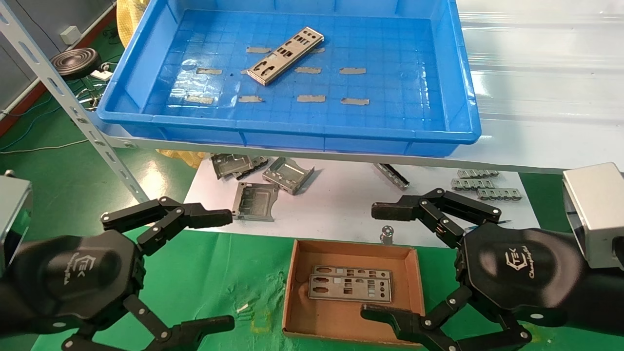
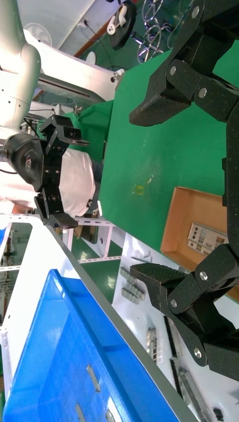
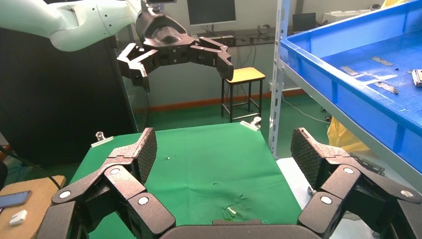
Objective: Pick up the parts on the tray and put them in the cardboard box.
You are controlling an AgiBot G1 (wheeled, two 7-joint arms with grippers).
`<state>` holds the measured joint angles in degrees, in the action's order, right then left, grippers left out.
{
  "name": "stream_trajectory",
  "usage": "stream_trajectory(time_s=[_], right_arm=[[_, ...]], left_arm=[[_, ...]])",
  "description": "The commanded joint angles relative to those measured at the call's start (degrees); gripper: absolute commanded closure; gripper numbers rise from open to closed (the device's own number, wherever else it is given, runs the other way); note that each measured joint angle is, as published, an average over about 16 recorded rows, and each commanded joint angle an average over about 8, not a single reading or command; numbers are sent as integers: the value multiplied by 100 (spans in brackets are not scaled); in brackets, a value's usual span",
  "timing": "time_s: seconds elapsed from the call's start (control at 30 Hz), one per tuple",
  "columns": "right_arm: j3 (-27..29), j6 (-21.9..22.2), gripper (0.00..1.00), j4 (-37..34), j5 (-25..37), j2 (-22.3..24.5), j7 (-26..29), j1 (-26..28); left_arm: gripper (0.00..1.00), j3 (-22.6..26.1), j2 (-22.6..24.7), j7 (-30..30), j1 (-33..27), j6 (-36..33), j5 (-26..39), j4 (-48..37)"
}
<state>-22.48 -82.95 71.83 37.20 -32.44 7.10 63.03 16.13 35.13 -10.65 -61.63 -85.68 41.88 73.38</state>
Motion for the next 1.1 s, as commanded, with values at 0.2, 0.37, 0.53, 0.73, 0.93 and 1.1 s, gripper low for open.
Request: stream_trajectory(time_s=[0.2,0.37,0.53,0.73,0.93,1.1], right_arm=[[0,0,0,0,0,0,0,0],[0,0,0,0,0,0,0,0],[0,0,0,0,0,0,0,0],[0,0,0,0,0,0,0,0],[0,0,0,0,0,0,0,0],[0,0,20,0,0,0,0,0]], left_arm=[[0,0,0,0,0,0,0,0],[0,0,0,0,0,0,0,0],[0,0,0,0,0,0,0,0],[0,0,0,0,0,0,0,0],[0,0,0,0,0,0,0,0],[0,0,0,0,0,0,0,0]])
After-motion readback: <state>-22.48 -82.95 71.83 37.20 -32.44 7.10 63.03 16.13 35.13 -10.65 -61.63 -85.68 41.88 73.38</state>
